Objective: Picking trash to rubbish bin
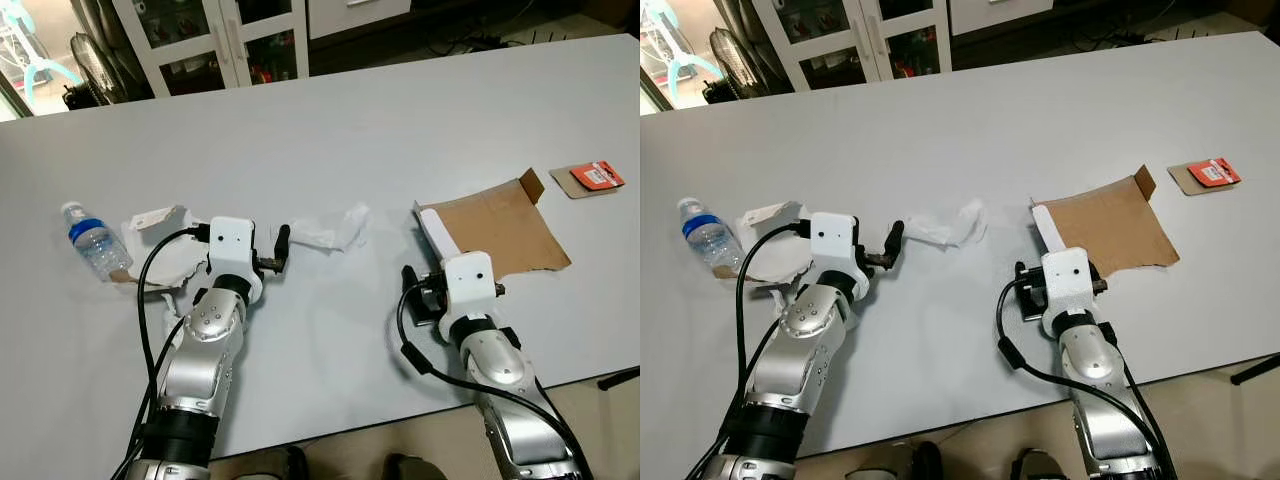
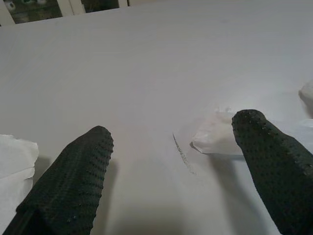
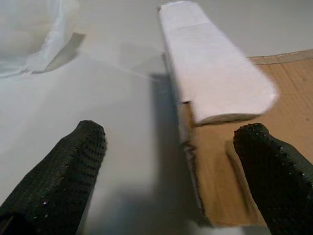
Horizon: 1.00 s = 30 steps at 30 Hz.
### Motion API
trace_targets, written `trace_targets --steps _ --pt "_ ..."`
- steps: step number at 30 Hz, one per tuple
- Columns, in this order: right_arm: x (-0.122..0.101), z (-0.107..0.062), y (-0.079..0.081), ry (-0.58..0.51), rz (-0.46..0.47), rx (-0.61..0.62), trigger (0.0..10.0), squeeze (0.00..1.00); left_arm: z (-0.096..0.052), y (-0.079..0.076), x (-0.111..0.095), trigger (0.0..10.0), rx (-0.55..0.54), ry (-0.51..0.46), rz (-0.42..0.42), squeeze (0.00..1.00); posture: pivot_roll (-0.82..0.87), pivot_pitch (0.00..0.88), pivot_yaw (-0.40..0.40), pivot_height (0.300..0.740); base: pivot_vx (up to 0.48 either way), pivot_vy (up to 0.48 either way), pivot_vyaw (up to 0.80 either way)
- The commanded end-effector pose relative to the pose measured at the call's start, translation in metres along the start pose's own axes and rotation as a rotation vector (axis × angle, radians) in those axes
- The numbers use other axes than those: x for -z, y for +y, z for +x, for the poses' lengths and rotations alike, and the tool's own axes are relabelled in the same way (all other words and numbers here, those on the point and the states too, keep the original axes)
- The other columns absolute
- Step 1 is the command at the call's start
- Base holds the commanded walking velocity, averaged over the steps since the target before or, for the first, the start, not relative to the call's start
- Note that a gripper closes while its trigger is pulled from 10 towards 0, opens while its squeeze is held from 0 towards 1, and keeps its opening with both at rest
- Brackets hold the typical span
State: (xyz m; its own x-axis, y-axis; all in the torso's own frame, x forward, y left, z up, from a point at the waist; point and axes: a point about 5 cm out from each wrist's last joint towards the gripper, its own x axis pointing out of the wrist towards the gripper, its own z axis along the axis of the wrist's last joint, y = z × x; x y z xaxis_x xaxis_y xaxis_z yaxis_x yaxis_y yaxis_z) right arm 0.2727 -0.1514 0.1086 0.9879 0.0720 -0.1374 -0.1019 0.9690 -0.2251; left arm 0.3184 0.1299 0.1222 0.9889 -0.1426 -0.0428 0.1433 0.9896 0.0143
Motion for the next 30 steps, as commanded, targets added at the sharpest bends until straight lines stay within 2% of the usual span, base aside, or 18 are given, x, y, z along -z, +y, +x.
trace_targets --steps 1,2,4,5,6,7,8,18,28,29,30 --pt "-0.002 0.002 0.002 -0.014 -0.020 -0.016 10.0 0.60 0.000 0.000 0.001 10.0 -0.006 0.002 0.011 0.00 -0.07 0.143 0.070 0.740 0.000 0.000 0.00" --pt "-0.003 0.004 0.002 -0.023 -0.030 -0.018 10.0 0.34 0.000 0.000 0.001 10.0 -0.006 0.002 0.011 0.00 -0.06 0.143 0.071 0.740 0.000 0.000 0.00" --pt "-0.003 0.005 0.002 -0.030 -0.040 -0.020 10.0 0.34 0.000 0.000 0.001 10.0 -0.006 0.002 0.011 0.00 -0.06 0.143 0.071 0.740 0.000 0.000 0.00" --pt "-0.004 0.007 0.002 -0.035 -0.045 -0.021 10.0 0.15 0.000 0.000 0.001 10.0 -0.006 0.001 0.012 0.00 -0.06 0.143 0.071 0.740 0.000 0.000 0.00" --pt "-0.004 0.008 0.001 -0.039 -0.048 -0.022 10.0 0.05 0.000 0.000 0.001 10.0 -0.005 0.001 0.012 0.00 -0.06 0.143 0.071 0.740 0.000 0.000 0.00" --pt "-0.004 0.008 0.001 -0.039 -0.048 -0.022 10.0 0.05 0.000 0.000 0.001 10.0 -0.005 0.001 0.012 0.00 -0.06 0.143 0.071 0.740 0.000 0.000 0.00" --pt "-0.004 0.010 0.000 -0.046 -0.052 -0.025 10.0 0.00 0.000 0.000 0.001 10.0 -0.005 0.000 0.011 0.00 -0.06 0.143 0.071 0.740 0.000 0.000 0.00" --pt "-0.005 0.019 0.000 -0.065 -0.065 -0.036 10.0 0.00 0.000 0.000 0.001 10.0 -0.006 -0.001 0.009 0.00 -0.06 0.143 0.073 0.740 0.000 0.000 0.00" --pt "0.007 0.024 0.004 -0.039 -0.049 -0.070 10.0 0.00 0.000 0.000 0.000 10.0 -0.009 -0.002 0.010 0.00 -0.05 0.150 0.075 0.740 0.000 0.000 0.00" --pt "0.008 0.025 0.004 -0.035 -0.046 -0.071 4.3 0.00 0.000 0.000 0.000 10.0 -0.010 -0.002 0.010 0.00 -0.05 0.150 0.075 0.740 0.000 0.000 0.00" --pt "0.009 0.025 0.004 -0.033 -0.044 -0.071 4.3 0.00 0.000 0.000 0.000 10.0 -0.010 -0.002 0.010 0.00 -0.05 0.150 0.075 0.740 0.000 0.000 0.00"
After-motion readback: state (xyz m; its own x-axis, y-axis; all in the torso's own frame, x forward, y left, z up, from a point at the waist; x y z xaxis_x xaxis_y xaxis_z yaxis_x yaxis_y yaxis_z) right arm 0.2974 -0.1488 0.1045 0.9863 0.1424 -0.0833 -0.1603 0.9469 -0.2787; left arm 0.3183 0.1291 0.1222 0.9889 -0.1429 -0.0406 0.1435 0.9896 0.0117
